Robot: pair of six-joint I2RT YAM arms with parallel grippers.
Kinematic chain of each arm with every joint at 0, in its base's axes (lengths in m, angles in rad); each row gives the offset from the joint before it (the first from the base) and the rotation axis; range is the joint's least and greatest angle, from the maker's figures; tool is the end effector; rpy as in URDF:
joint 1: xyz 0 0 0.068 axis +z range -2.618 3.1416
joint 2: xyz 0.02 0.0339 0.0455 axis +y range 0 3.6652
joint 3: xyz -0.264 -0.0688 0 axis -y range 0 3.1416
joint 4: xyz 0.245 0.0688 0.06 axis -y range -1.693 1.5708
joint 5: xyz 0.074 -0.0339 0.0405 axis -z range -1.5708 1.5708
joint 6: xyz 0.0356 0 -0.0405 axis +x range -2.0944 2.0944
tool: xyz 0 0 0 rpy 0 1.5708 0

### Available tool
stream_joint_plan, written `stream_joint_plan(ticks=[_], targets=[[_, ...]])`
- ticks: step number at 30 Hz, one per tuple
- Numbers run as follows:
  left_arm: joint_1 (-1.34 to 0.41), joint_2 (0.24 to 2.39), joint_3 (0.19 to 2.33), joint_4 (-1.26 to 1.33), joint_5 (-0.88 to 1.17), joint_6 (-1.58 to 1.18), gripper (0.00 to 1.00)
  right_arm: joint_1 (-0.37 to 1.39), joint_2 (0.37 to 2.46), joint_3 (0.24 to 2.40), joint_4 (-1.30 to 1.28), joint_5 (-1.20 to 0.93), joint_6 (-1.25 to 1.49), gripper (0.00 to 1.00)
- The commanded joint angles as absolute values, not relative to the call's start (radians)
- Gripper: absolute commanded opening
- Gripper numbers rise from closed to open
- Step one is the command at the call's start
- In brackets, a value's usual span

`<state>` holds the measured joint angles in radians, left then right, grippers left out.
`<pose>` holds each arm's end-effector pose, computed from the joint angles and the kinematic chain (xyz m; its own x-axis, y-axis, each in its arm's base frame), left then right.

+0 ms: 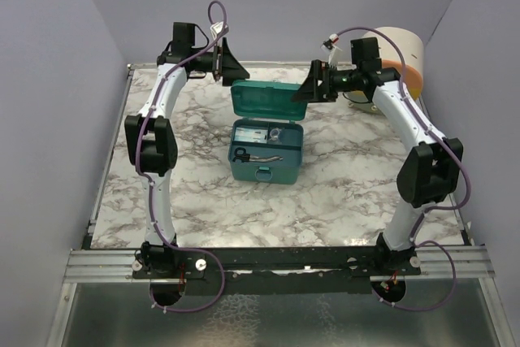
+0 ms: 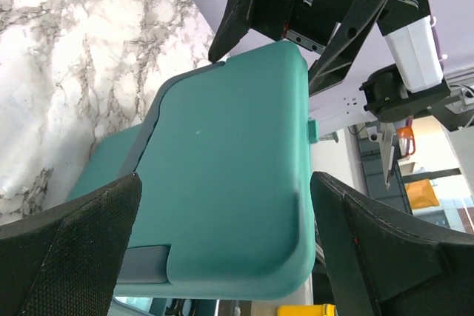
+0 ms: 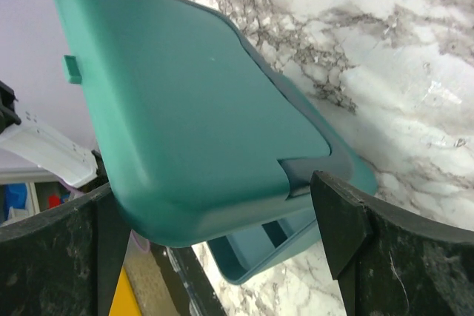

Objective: Organize the medicine kit

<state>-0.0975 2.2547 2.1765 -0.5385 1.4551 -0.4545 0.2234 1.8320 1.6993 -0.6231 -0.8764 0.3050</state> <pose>0.4936 -0.0838 0.3136 -0.8762 0.0348 -0.4808 0.4820 0.0571 -0.8743 0.3932 0.1174 0.3292 -0.8443 0.0052 -0.5359 -0.4545 0.5227 0.7213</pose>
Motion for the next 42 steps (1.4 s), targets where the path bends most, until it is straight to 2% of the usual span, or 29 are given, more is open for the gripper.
stream_joint_plan(ticks=[1, 6, 10, 14, 17, 23, 29, 34, 38, 42], targets=[[-0.085, 2.165, 2.158, -0.52, 1.536, -0.473, 0.99, 0.23, 1.757, 1.678, -0.766, -0.923, 0.213, 1.0], [-0.076, 2.105, 2.098, -0.519, 1.573, -0.48, 0.99, 0.229, 1.683, 1.625, -0.848, -0.927, 0.169, 1.0], [-0.068, 2.019, 1.971, -0.517, 1.591, -0.458, 0.99, 0.23, 1.596, 1.521, -0.904, -0.927, 0.154, 1.0], [-0.068, 1.955, 1.844, -0.514, 1.577, -0.416, 0.99, 0.23, 1.498, 1.386, -0.896, -0.896, 0.172, 1.0], [-0.068, 1.954, 1.836, -0.514, 1.572, -0.405, 0.99, 0.23, 1.458, 1.331, -0.859, -0.879, 0.205, 1.0], [-0.068, 1.932, 1.825, -0.511, 1.595, -0.417, 0.99, 0.23, 1.441, 1.44, -0.919, -0.855, 0.193, 1.0], [-0.067, 1.833, 1.638, -0.511, 1.599, -0.384, 0.99, 0.23, 1.428, 1.528, -0.977, -0.802, 0.205, 1.0], [-0.066, 1.736, 1.518, -0.546, 1.392, -0.243, 0.99, 0.23, 1.407, 1.414, -0.921, -0.699, 0.277, 1.0], [-0.144, 1.756, 1.663, -0.953, 1.01, 0.19, 0.99, 0.242, 1.347, 1.276, -0.824, -0.631, 0.373, 1.0], [-0.179, 1.759, 1.63, -0.985, 0.827, 0.263, 0.99, 0.28, 1.33, 1.216, -0.827, -0.534, 0.413, 1.0]])
